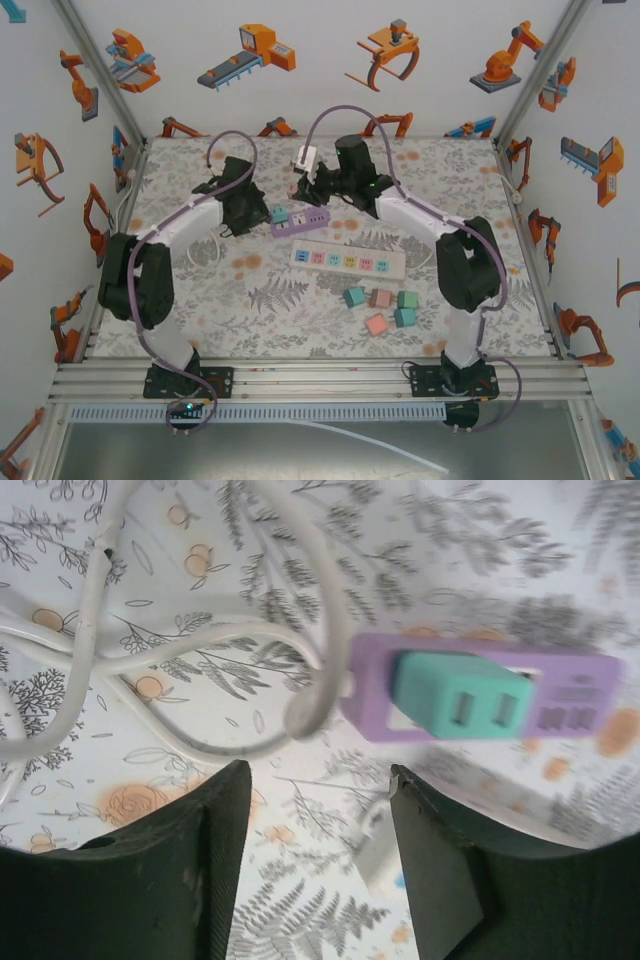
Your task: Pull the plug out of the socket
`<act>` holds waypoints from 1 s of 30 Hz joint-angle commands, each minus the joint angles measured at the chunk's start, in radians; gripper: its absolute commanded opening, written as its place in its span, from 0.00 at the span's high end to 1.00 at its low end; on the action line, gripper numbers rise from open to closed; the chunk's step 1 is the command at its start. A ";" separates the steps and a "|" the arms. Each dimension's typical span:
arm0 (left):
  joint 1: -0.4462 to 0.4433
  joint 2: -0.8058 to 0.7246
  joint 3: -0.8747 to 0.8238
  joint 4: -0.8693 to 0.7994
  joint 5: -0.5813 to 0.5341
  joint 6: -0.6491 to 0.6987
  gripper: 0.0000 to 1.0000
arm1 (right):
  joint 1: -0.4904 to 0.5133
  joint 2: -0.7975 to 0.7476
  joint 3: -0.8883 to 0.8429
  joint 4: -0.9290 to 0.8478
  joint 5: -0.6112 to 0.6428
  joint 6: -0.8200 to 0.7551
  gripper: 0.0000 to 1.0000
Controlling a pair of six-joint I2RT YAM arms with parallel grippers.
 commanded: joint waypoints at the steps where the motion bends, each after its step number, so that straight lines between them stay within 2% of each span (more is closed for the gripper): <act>1: -0.002 -0.115 0.005 0.002 0.056 0.066 0.41 | 0.000 -0.118 -0.073 0.315 0.102 0.265 1.00; 5: -0.014 -0.261 -0.010 0.034 0.120 0.136 0.35 | 0.000 -0.252 -0.228 0.457 0.293 0.457 1.00; 7: -0.018 -0.348 -0.035 0.071 0.172 0.184 0.30 | 0.001 -0.332 -0.299 0.466 0.386 0.547 1.00; 11: -0.024 -0.542 -0.135 0.187 0.280 0.262 0.21 | 0.006 -0.528 -0.438 0.355 0.593 0.746 1.00; 14: -0.026 -0.665 -0.193 0.214 0.393 0.333 0.21 | 0.007 -0.696 -0.533 0.200 0.670 0.881 1.00; 18: -0.035 -0.781 -0.221 0.161 0.526 0.428 0.19 | 0.008 -0.924 -0.658 -0.016 0.684 1.043 1.00; 23: -0.098 -0.897 -0.195 -0.039 0.671 0.653 0.16 | 0.011 -1.163 -0.781 -0.265 0.607 1.221 1.00; 27: -0.167 -0.976 -0.211 -0.155 0.750 0.827 0.06 | 0.014 -1.232 -0.856 -0.337 0.476 1.327 1.00; 30: -0.217 -1.033 -0.263 -0.194 0.806 0.917 0.00 | 0.022 -1.214 -0.898 -0.361 0.382 1.355 1.00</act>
